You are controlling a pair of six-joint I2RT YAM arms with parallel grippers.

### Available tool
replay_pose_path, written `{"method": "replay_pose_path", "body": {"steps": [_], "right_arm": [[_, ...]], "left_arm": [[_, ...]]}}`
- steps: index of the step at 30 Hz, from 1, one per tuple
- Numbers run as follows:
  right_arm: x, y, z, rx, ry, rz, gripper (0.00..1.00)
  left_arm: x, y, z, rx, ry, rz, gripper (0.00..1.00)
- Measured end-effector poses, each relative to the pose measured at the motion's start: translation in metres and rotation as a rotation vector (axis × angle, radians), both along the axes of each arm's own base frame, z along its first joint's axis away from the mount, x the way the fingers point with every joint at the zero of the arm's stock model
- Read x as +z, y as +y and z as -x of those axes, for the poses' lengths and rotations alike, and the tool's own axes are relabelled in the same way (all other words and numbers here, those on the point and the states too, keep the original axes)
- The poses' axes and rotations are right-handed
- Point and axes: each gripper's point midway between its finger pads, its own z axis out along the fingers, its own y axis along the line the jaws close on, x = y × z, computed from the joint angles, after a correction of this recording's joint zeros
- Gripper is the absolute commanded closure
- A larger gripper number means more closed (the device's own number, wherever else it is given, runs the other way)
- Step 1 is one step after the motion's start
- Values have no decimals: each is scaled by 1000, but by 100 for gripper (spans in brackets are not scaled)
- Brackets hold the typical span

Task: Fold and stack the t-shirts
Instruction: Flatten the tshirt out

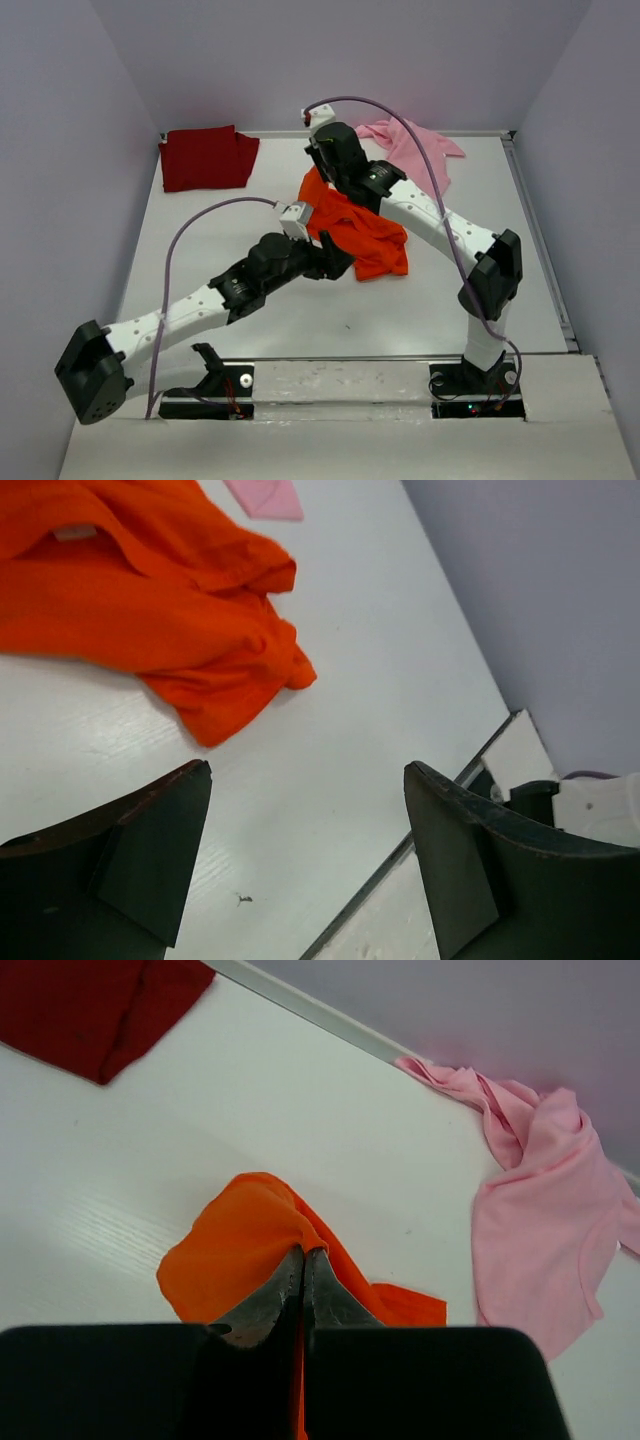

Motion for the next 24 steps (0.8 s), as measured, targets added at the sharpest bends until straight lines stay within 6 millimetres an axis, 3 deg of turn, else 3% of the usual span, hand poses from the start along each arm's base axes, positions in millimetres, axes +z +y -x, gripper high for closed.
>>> {"method": "replay_pose_path", "body": {"steps": [4,6,10,12,15,18,24], "right_arm": [[-12,-31,-2,-52,25,-9,100],[-21,-33,0,-54,42,-5,100],[-39,-31,9,-37,78,4,100],[-48,-35,16,-33,97,14,100],[-44,-42,21,-42,87,17,100],[-25,-66,19,-92,55,-23,100],[10,-72,34,-84,-4,-100,100]], "left_arm": [[-58,-35,-5,-61,96,-86,11],[-89,-49,-7,-80,142,-144,11],[-124,-79,-16,-110,183,-234,11],[-127,-94,-23,-113,168,-254,11],[-129,-117,-40,-86,147,-296,11],[-124,-140,-55,-75,110,-331,11],[-126,-171,-77,-95,69,-378,12]]}}
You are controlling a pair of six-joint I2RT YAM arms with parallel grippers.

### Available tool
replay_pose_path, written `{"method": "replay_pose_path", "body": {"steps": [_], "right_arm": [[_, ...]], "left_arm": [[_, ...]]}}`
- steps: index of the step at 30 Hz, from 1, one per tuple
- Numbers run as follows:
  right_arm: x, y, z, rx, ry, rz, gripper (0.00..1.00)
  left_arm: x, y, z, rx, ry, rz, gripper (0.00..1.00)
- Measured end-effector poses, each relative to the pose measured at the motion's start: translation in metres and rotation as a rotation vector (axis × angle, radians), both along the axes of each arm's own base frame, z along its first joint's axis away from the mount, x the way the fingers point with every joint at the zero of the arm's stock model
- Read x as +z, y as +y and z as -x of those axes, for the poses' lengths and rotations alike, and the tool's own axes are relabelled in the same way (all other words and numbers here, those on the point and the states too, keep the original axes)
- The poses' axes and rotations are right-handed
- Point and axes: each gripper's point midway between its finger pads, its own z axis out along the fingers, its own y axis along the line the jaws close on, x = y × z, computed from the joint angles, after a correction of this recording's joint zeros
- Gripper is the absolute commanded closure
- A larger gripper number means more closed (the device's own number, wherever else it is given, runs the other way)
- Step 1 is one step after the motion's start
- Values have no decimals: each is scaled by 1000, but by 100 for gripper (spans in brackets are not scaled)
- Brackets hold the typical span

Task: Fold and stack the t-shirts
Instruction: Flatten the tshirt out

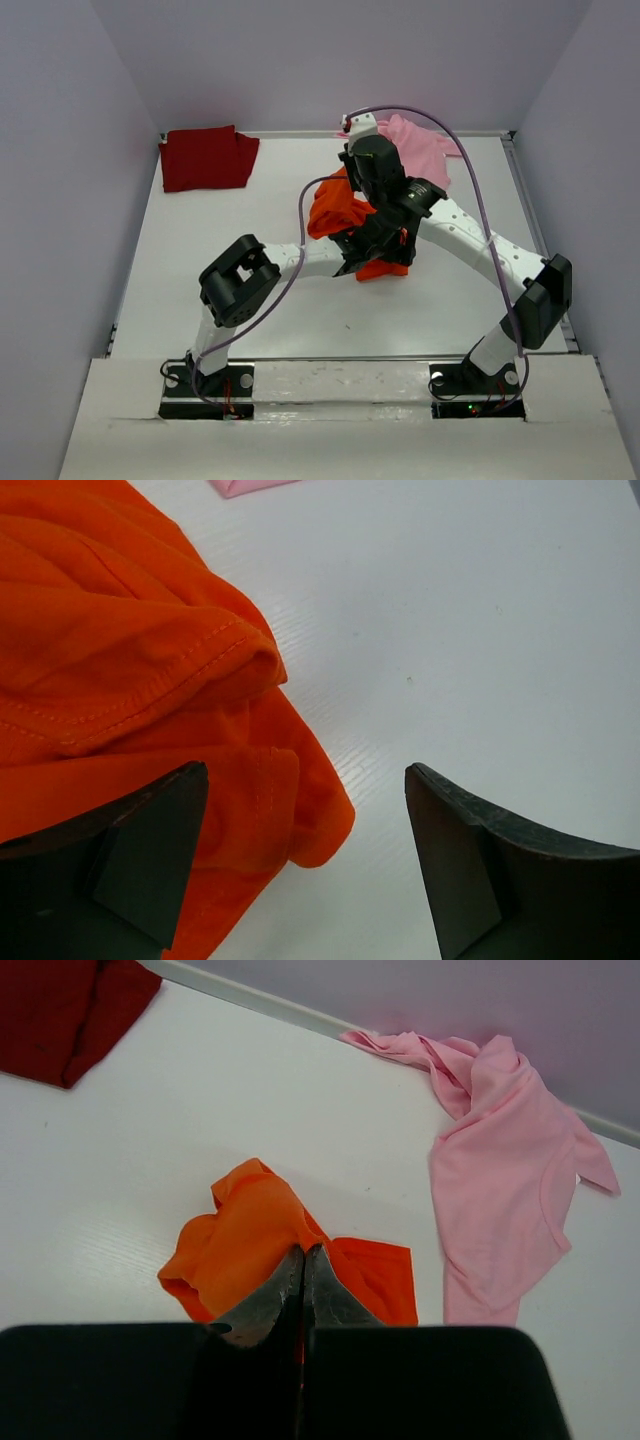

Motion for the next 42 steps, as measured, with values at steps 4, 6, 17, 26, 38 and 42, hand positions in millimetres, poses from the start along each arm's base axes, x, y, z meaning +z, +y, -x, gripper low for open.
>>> {"method": "replay_pose_path", "body": {"steps": [4,6,17,26,38,42], "right_arm": [[-2,0,4,4,2,-3,100],[-8,-1,5,3,13,4,100],[-27,-2,7,3,45,14,100],[-32,-1,7,5,44,7,100],[-45,0,10,14,58,-15,100],[-52,-2,14,16,66,-39,100]], "left_arm": [[-16,-7,-3,-26,4,-47,12],[-27,-7,-3,-34,15,-78,12],[-57,1,-3,-47,25,-174,41],[-59,4,-4,-42,22,-189,54],[-64,5,-2,-47,26,-208,100],[-65,4,-1,-53,26,-212,100]]}}
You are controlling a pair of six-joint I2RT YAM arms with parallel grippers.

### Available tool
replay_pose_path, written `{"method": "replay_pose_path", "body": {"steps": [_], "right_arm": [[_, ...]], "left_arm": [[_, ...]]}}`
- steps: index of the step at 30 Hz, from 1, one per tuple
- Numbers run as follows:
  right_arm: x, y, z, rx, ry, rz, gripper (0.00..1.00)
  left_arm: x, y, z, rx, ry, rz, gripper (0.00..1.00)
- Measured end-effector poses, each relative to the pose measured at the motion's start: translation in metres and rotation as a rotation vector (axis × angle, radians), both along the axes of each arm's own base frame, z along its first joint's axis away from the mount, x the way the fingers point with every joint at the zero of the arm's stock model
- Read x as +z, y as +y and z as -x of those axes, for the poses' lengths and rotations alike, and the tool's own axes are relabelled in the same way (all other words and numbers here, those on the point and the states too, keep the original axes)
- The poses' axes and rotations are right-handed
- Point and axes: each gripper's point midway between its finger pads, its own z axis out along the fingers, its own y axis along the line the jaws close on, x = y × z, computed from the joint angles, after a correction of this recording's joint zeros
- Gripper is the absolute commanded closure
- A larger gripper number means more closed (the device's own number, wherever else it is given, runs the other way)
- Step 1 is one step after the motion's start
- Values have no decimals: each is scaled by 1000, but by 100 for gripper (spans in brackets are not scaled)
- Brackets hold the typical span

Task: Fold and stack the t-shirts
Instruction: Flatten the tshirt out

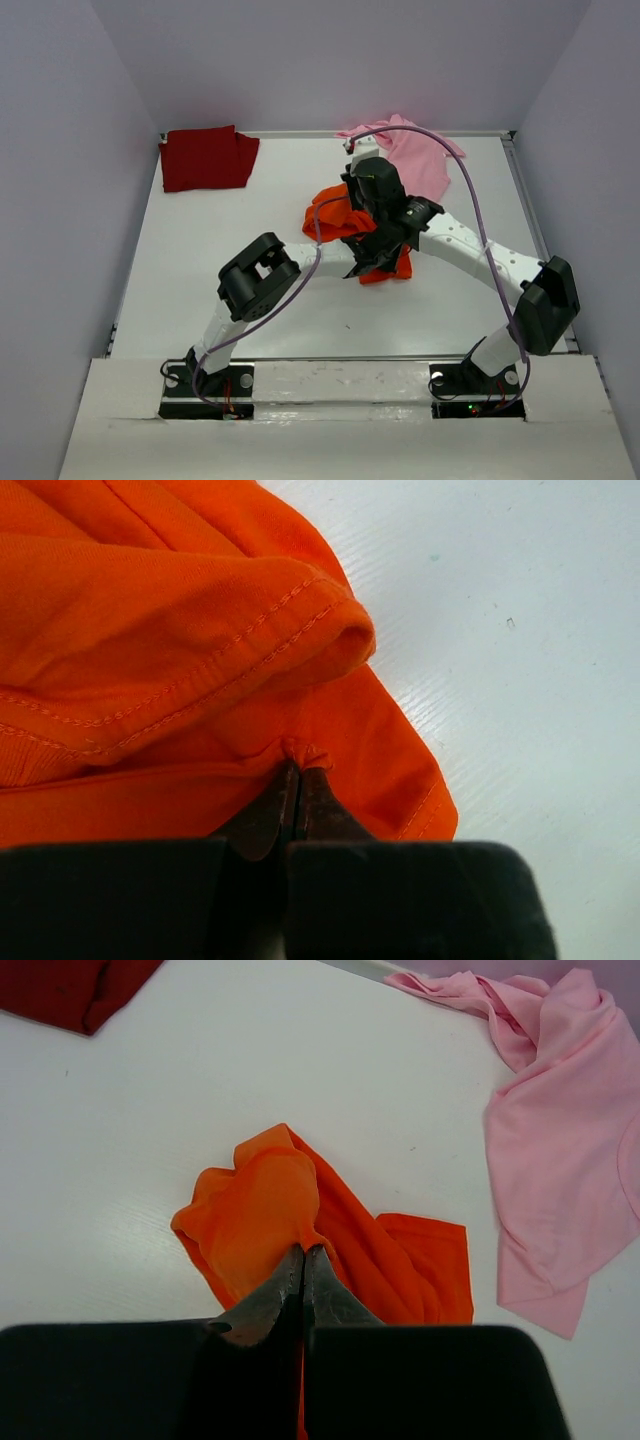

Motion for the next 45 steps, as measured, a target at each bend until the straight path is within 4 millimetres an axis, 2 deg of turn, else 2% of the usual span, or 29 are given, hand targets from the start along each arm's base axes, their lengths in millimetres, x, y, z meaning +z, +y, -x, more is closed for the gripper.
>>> {"method": "replay_pose_path", "body": {"steps": [13,16,21,28,31,34,35,37,38,39,41,42,43,45], "right_arm": [[-10,0,4,-4,5,-37,100],[-5,2,3,0,-7,-56,100],[19,8,2,21,-65,-121,100],[41,9,1,24,-119,-177,100],[48,7,2,14,-137,-195,100],[69,-4,8,-15,-175,-243,100],[79,-11,10,-30,-194,-257,100],[89,-33,15,-77,-205,-253,100],[101,-45,16,-108,-232,-268,100],[103,-57,18,-135,-235,-254,100],[103,-72,22,-171,-230,-224,100],[101,-79,25,-185,-223,-198,100],[101,-83,27,-195,-221,-185,100],[102,-89,31,-202,-222,-163,100]], "left_arm": [[3,3,5,-12,0,-13,100],[19,13,11,-20,0,-22,100],[52,24,20,-35,-10,-20,100],[71,40,30,-47,-12,-49,100],[79,59,41,-60,-18,-73,100],[98,87,54,-68,-40,-106,100],[107,94,56,-59,-55,-103,100],[145,110,50,-22,-144,-74,100],[166,124,50,-3,-180,-69,100],[194,133,48,22,-238,-30,100],[268,154,44,95,-374,88,100],[294,163,45,119,-421,131,100],[338,183,47,171,-504,213,100],[382,213,55,234,-587,293,100]]}}
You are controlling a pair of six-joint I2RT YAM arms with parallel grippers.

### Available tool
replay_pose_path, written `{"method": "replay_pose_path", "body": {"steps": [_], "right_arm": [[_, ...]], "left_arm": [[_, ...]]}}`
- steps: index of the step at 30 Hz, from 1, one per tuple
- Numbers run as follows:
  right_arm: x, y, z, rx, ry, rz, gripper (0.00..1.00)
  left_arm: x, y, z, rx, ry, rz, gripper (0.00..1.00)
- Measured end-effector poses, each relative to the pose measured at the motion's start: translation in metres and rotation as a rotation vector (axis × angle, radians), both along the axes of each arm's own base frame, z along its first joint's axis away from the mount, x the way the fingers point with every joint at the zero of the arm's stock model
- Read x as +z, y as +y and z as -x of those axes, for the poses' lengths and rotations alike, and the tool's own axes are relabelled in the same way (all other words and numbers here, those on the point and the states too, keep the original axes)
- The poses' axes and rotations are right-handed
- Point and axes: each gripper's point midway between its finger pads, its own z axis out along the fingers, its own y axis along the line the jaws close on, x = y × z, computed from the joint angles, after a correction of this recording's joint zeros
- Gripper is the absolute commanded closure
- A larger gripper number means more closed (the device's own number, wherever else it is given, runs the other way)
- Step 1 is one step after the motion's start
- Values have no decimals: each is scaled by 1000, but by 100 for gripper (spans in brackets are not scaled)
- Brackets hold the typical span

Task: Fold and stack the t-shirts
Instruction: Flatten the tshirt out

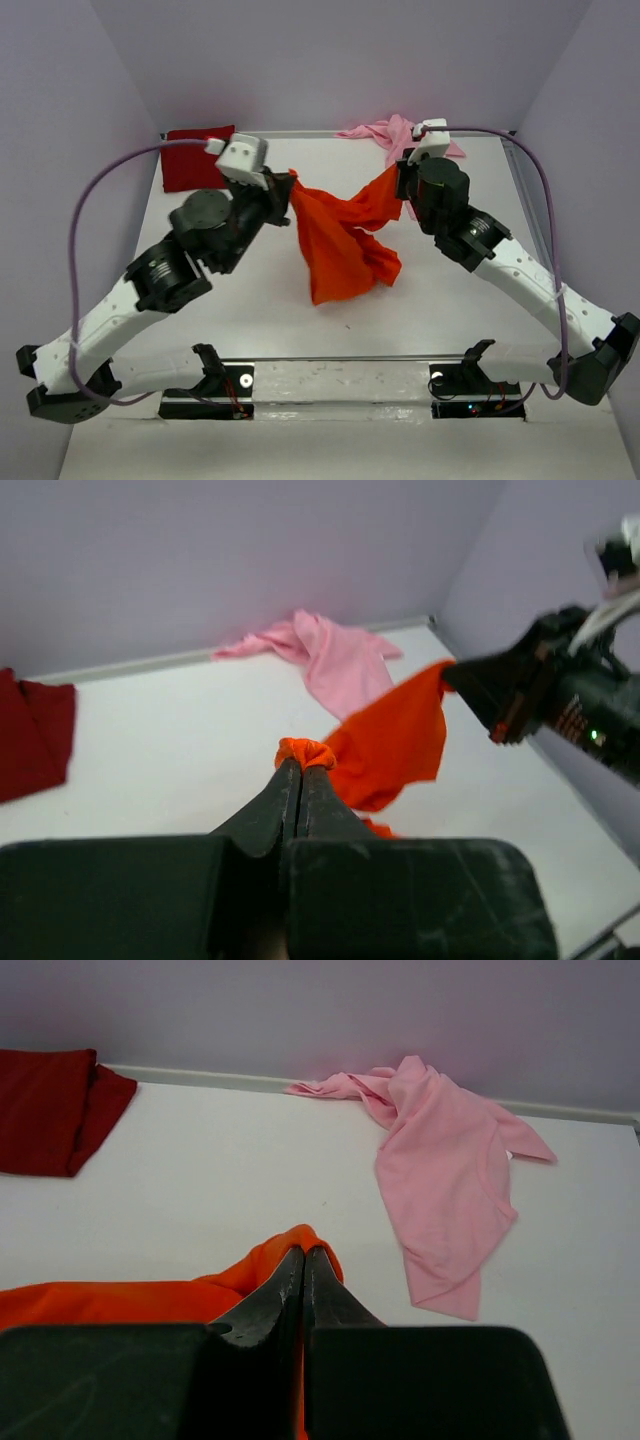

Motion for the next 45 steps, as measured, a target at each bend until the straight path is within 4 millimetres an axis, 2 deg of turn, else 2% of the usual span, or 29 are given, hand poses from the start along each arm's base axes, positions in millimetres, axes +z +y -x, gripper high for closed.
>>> {"method": "replay_pose_path", "body": {"steps": [1,3,6,15,19,25,27,29,32,36,38,41,42,43,45], "right_arm": [[2,-4,3,-5,-2,9,100],[9,-12,9,-16,-11,18,100],[28,-25,17,-42,-43,17,100],[99,-71,54,-108,-195,-53,100],[129,-95,74,-145,-260,-77,100],[184,-125,103,-169,-371,-119,100],[201,-134,113,-172,-402,-132,100],[218,-142,123,-171,-430,-152,100],[242,-149,138,-146,-464,-184,100],[263,-157,154,-116,-494,-210,100],[268,-158,155,-116,-498,-212,100],[264,-146,140,-121,-475,-189,100],[251,-125,113,-124,-435,-152,100],[247,-121,107,-127,-424,-141,100],[223,-97,66,-132,-361,-84,100]], "left_arm": [[23,21,5,40,-43,41,100],[52,53,12,104,-95,94,100],[73,84,17,178,-133,135,100],[51,103,9,289,-105,2,100],[52,115,10,330,-114,-14,100],[77,151,24,381,-174,35,100],[93,161,29,388,-191,61,100],[116,172,37,385,-218,124,100],[135,182,47,367,-242,187,100],[143,183,50,346,-252,213,100],[141,177,46,349,-248,201,100],[136,161,34,359,-236,167,100],[132,151,26,372,-233,151,100],[122,142,16,386,-226,117,100],[103,130,-7,404,-213,70,100]]}}
